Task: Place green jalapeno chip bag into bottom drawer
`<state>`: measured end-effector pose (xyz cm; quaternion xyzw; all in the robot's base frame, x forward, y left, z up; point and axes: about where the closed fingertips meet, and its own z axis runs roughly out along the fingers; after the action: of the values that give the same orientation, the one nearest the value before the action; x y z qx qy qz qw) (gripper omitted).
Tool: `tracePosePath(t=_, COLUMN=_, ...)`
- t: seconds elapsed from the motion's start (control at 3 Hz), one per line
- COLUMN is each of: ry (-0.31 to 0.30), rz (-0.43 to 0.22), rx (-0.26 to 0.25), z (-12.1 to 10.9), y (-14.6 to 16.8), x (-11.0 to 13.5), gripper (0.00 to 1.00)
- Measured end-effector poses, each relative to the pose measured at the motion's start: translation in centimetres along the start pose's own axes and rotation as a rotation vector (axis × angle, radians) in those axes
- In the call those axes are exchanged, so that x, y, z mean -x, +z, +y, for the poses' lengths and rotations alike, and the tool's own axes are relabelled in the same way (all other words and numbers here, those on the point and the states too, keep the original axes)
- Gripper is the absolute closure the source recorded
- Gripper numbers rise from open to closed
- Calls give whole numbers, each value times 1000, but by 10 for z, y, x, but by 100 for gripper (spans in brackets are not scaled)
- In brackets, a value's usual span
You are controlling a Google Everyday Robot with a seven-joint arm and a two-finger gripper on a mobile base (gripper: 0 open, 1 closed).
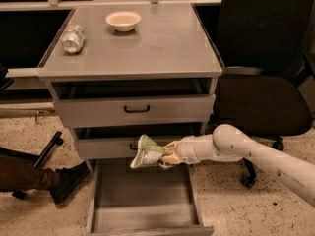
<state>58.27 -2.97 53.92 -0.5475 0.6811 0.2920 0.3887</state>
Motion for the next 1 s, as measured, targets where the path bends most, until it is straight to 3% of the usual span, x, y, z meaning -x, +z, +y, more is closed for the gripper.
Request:
tracePosePath(t=0.33, ry=16, rz=-6, rx=13, z=0, y=9, x=-10, gripper=100)
tracePosePath(t=0.67, ry=141, rz=50, rx=30, z=11, y=57, x=-97, gripper=100)
tracePosePath(t=1.0, ry=291, rz=80, rx=-17, z=12, y=87, x=-179, gripper=100)
